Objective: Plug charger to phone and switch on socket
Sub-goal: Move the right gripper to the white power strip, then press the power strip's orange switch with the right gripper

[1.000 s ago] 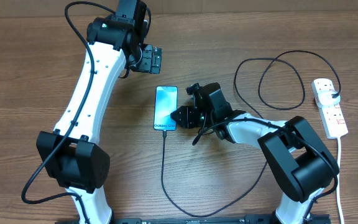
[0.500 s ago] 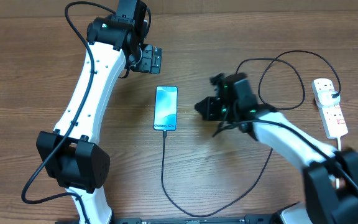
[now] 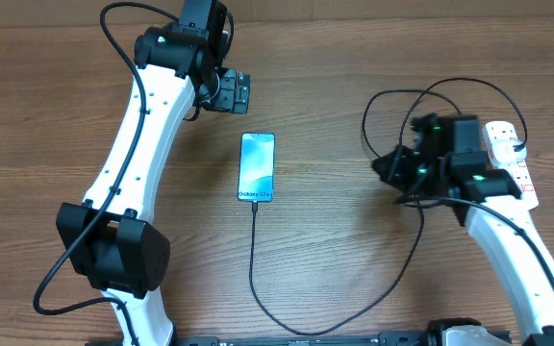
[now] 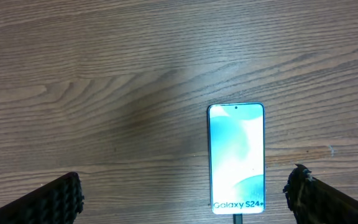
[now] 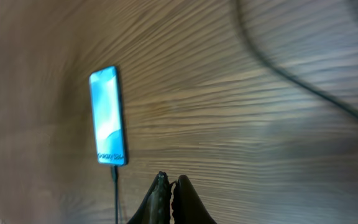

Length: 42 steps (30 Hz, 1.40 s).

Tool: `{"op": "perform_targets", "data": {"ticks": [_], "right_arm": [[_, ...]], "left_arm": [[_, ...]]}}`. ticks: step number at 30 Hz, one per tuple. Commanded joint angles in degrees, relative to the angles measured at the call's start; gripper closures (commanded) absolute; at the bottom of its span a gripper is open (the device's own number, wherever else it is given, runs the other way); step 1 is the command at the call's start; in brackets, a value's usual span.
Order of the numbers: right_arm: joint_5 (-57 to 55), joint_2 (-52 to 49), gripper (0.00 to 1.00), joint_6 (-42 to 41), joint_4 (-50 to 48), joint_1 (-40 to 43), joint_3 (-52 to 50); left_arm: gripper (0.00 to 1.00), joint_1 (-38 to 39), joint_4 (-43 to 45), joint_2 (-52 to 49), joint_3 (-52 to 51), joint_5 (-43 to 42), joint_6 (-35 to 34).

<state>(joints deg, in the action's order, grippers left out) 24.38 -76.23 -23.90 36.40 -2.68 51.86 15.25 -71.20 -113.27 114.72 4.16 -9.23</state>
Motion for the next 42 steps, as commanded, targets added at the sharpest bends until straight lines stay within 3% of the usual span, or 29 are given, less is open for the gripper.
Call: {"op": "perform_targets", "data": {"ticks": [1, 7, 14, 20, 25, 28, 32, 38, 42], "right_arm": [[-0.1, 1.6, 0.96, 0.4, 1.7, 4.6, 0.3], [-2.1, 1.6, 0.96, 1.5, 10.6, 12.1, 1.8], [-17.8, 1.5, 0.96, 1.6, 25.6, 18.4, 15.6], [-24.9, -0.1, 0.90, 1.2, 30.6, 21.6, 26.1], [-26.4, -2.1, 0.83, 1.2, 28.8, 25.4, 28.7], [-26.4, -4.7, 0.57, 1.2, 27.1, 28.6, 28.7], [-25.9, -9.2, 0.40, 1.2, 24.7, 31.8, 28.7], [-25.7, -14.7, 0.02, 1.2, 20.7, 32.9, 28.7], [-28.9, -16.1, 0.00, 1.2, 19.5, 32.9, 28.6]], "left_arm": [[0.00, -0.2, -0.1, 0.9, 0.4, 0.7, -0.2], [0.00, -0.2, -0.1, 0.9, 0.4, 0.7, -0.2], [0.00, -0.2, -0.1, 0.9, 0.4, 0.7, -0.2], [0.01, -0.2, -0.1, 0.9, 0.4, 0.7, -0.2], [0.00, -0.2, -0.1, 0.9, 0.4, 0.7, -0.2], [0.00, -0.2, -0.1, 0.9, 0.4, 0.7, -0.2], [0.00, -0.2, -0.1, 0.9, 0.4, 0.7, -0.2], [0.00, -0.2, -0.1, 0.9, 0.4, 0.7, -0.2], [0.00, -0.2, -0.1, 0.9, 0.4, 0.7, -0.2]]}}
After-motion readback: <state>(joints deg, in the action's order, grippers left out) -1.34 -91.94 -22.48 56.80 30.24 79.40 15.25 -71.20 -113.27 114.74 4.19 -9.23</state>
